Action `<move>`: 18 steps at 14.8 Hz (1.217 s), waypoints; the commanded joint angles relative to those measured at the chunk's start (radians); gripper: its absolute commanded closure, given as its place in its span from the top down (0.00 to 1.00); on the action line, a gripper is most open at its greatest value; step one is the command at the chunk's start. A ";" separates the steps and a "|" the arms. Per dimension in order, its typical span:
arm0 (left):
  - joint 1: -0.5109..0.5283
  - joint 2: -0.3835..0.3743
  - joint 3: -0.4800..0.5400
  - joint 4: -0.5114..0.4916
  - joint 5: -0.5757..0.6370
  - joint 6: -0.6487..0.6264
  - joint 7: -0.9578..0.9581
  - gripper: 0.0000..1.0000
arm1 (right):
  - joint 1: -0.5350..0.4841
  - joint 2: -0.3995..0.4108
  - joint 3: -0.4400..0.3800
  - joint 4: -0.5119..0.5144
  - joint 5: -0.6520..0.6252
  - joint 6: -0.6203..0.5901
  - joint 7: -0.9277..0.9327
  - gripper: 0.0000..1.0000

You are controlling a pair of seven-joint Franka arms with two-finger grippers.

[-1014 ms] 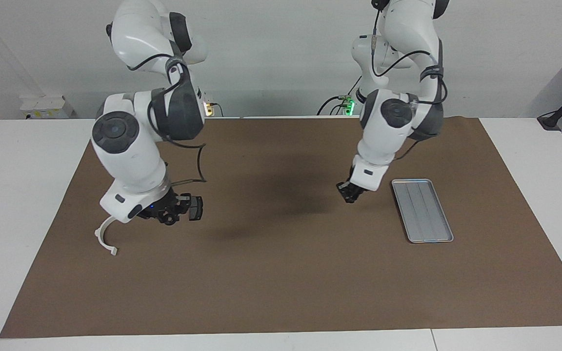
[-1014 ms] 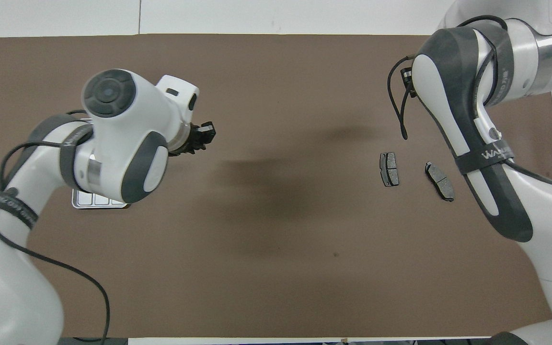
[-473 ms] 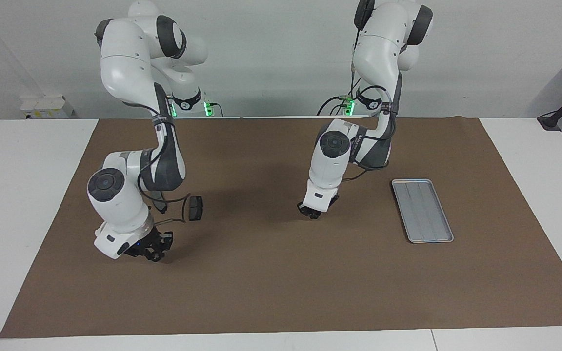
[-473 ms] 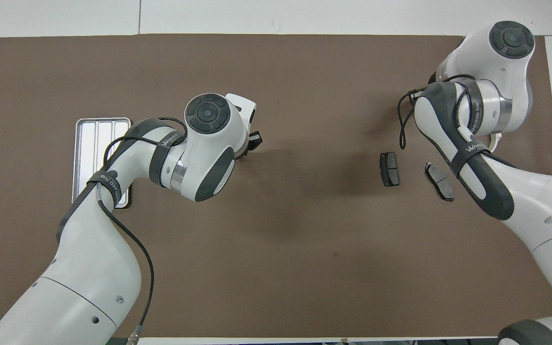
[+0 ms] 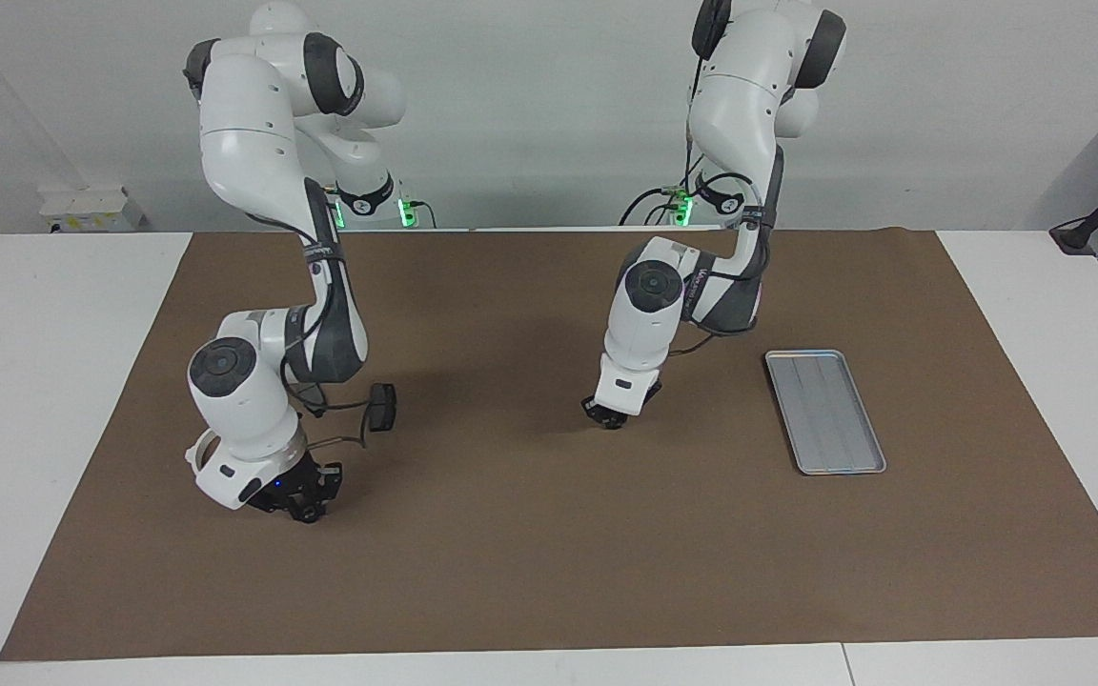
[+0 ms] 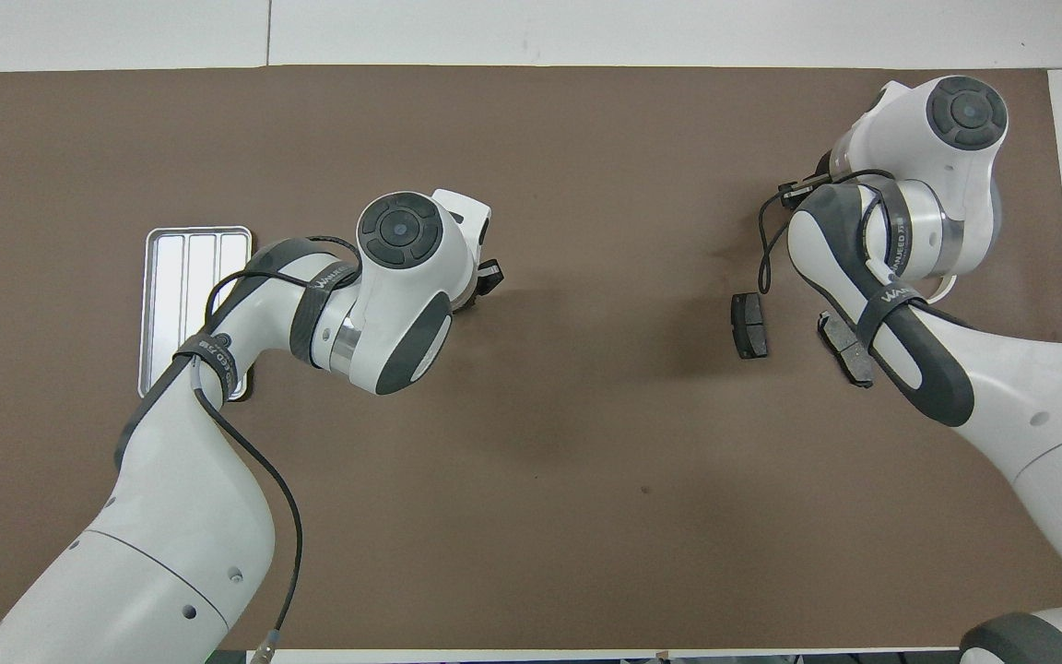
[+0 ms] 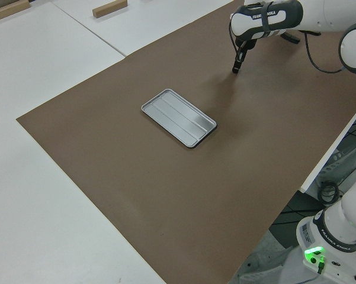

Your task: Place bearing gear from tray to pile

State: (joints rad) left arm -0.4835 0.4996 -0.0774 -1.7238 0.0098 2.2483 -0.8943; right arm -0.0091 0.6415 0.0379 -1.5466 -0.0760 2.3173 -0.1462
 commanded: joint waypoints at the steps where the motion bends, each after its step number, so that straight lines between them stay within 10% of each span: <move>1: 0.000 -0.038 0.010 -0.027 0.013 -0.004 -0.023 1.00 | -0.018 -0.011 0.013 -0.046 -0.011 0.039 -0.026 0.00; 2: 0.008 -0.041 0.011 -0.013 0.015 -0.037 -0.021 1.00 | -0.009 -0.014 0.011 -0.041 -0.010 0.024 -0.021 0.28; 3: 0.034 -0.061 0.014 -0.011 0.015 -0.062 -0.012 1.00 | -0.003 -0.022 0.011 -0.041 -0.010 0.011 -0.013 0.99; 11: 0.379 -0.383 0.013 -0.026 0.001 -0.418 0.429 1.00 | 0.273 -0.112 0.016 0.218 0.010 -0.542 0.496 1.00; 18: 0.467 -0.483 0.018 -0.039 -0.001 -0.543 0.601 1.00 | 0.589 0.039 0.028 0.383 0.010 -0.489 1.164 1.00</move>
State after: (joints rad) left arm -0.0437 0.0457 -0.0523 -1.7259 0.0121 1.7133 -0.3340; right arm 0.5421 0.5572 0.0683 -1.3076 -0.0690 1.8257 0.9054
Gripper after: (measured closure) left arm 0.000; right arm 0.000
